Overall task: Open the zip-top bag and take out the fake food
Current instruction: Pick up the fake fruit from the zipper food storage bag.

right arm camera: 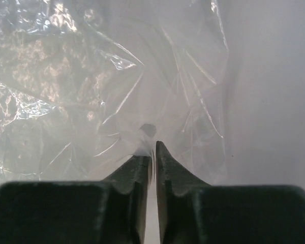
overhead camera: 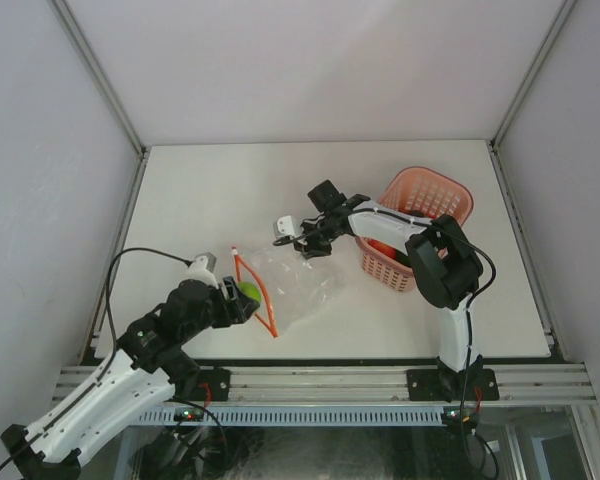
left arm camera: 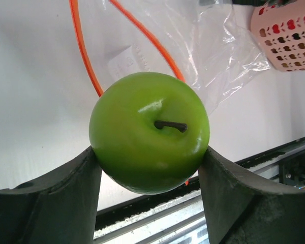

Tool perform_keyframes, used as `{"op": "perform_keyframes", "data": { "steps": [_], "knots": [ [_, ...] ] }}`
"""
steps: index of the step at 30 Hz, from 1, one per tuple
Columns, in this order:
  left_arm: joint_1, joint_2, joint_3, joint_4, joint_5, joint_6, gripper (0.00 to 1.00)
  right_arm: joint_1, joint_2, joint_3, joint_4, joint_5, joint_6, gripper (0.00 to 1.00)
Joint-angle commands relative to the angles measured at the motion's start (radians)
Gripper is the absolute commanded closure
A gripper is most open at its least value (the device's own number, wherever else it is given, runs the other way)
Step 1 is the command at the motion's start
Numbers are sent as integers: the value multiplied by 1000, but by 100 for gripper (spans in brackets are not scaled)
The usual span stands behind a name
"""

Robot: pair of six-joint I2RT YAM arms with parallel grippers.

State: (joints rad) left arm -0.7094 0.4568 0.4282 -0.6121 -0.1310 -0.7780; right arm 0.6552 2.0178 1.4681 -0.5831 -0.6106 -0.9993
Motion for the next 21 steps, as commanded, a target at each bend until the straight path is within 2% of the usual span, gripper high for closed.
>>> {"op": "perform_keyframes", "data": {
  "steps": [1,5,8,16,18,21],
  "knots": [
    [2,-65,106,-103,-23,-38,78,3,-41,21,27,-20,26,84],
    [2,-83,155,-140,-10,-38,78,2,-75,27,16,-55,39,50],
    [3,-81,188,-155,1,-34,78,4,-119,25,-2,-82,34,34],
    [4,-84,231,-72,76,-34,79,-2,-316,-23,-7,-185,2,17],
    [4,-79,227,-17,116,-46,80,-13,-366,-33,-36,-257,-38,14],
    [12,-61,203,130,206,-82,80,-37,-426,-51,-117,-471,-151,10]
  ]
}}
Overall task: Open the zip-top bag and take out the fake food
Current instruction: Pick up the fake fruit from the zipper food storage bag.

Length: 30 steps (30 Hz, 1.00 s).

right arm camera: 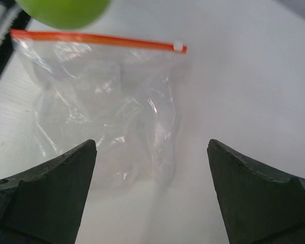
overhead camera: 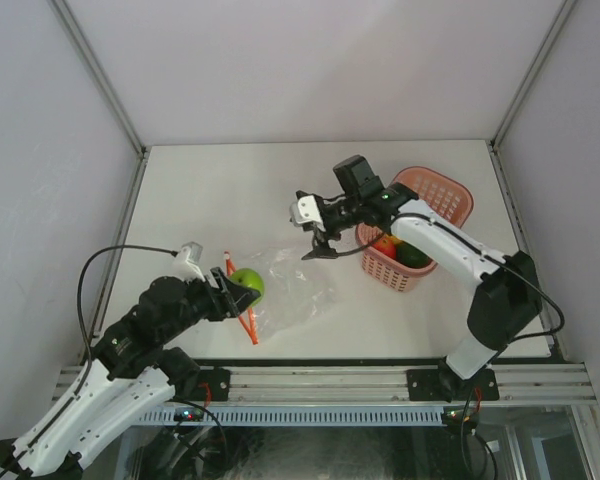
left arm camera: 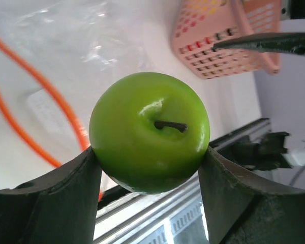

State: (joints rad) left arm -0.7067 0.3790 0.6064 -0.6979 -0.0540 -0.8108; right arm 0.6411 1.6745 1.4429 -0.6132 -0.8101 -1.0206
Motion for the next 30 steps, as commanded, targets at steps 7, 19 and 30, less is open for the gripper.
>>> {"op": "perform_keyframes", "data": {
  "steps": [7,19,30],
  "knots": [
    [54,105,-38,559,349,-189,81,-10,-143,-7,-151,-439,-169,5],
    [87,248,-111,885,510,-349,81,47,-179,22,-97,-370,-32,0],
    [88,283,-127,954,532,-385,80,102,-165,58,-153,-378,-50,13]
  ]
}}
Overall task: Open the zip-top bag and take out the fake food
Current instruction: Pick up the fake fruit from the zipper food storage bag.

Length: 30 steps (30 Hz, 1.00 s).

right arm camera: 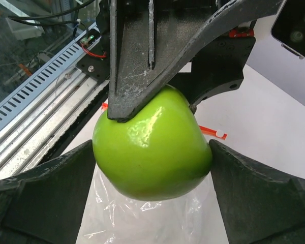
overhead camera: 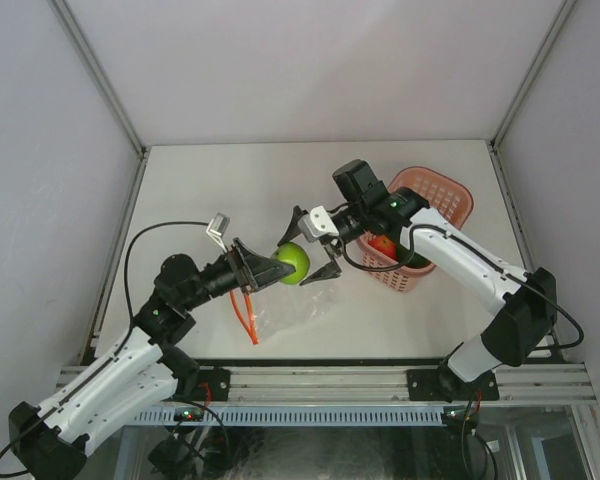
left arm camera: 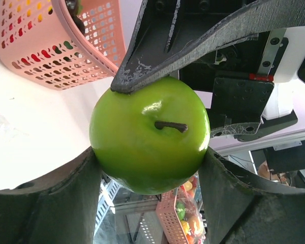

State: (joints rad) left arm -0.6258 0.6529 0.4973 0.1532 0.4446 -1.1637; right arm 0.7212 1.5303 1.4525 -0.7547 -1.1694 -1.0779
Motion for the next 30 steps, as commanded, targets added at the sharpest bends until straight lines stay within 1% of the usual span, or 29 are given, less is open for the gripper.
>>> {"op": "perform_keyframes", "data": {
  "steps": [1,2,4,7,8,10,12,13,14,18,21,25,30],
  "knots": [
    [6,12,-17,108,36,-34,80,22,-17,51,-13,-15,8,16],
    [6,13,-18,112,37,-35,78,23,-15,53,-14,-14,9,21],
    [7,14,-19,115,35,-37,72,22,-16,54,-15,-13,9,32],
    [8,7,-26,118,27,-38,60,23,-16,57,-22,-20,6,46],
    [7,3,-28,118,25,-39,53,22,-17,58,-27,-23,1,49],
    [9,-8,-32,113,17,-38,34,21,-15,61,-36,-29,-6,56],
    [11,-26,-35,88,-4,-32,15,19,-15,65,-46,-36,-15,60],
    [12,-38,-35,70,-17,-24,3,16,-16,66,-51,-40,-17,62],
    [14,-50,-38,58,-25,-19,0,13,-17,67,-56,-43,-20,63],
    [27,-99,-63,49,-38,-10,0,-8,-19,72,-69,-62,-22,67],
    [33,-144,-80,39,-46,25,0,-30,-23,76,-77,-68,-22,68],
    [35,-246,-94,-3,-90,97,0,-69,-29,94,-101,-66,-15,70],
    [41,-385,-109,-75,-177,184,0,-134,-41,138,-128,-56,50,73]
  ]
}}
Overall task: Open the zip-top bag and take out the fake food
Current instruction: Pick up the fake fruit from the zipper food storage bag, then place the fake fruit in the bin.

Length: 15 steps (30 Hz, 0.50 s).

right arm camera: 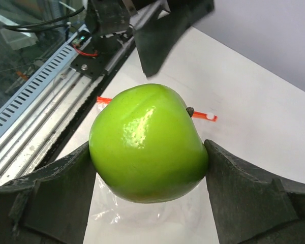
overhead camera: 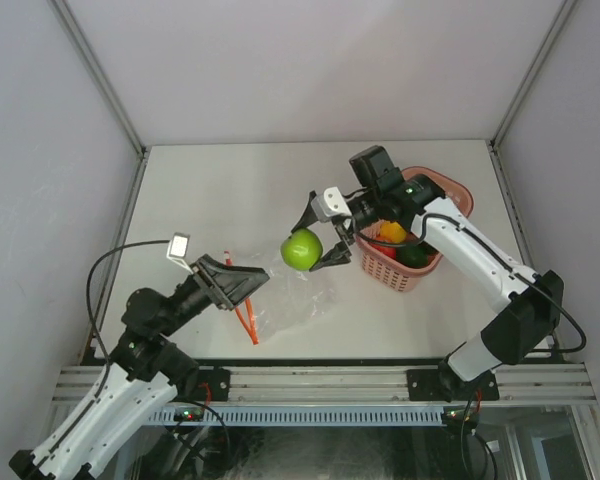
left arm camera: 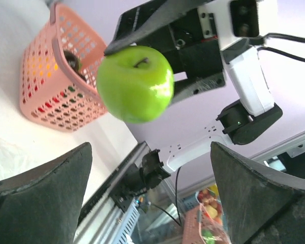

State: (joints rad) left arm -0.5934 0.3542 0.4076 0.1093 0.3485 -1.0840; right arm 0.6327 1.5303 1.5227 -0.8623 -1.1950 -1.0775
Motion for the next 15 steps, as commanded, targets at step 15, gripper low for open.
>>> {"op": "perform_keyframes", "data": {
  "steps": [15],
  "knots": [
    [10,-103,149,-543,-341,365,0,-364,-269,-128,425,133,623,79]
  ]
}}
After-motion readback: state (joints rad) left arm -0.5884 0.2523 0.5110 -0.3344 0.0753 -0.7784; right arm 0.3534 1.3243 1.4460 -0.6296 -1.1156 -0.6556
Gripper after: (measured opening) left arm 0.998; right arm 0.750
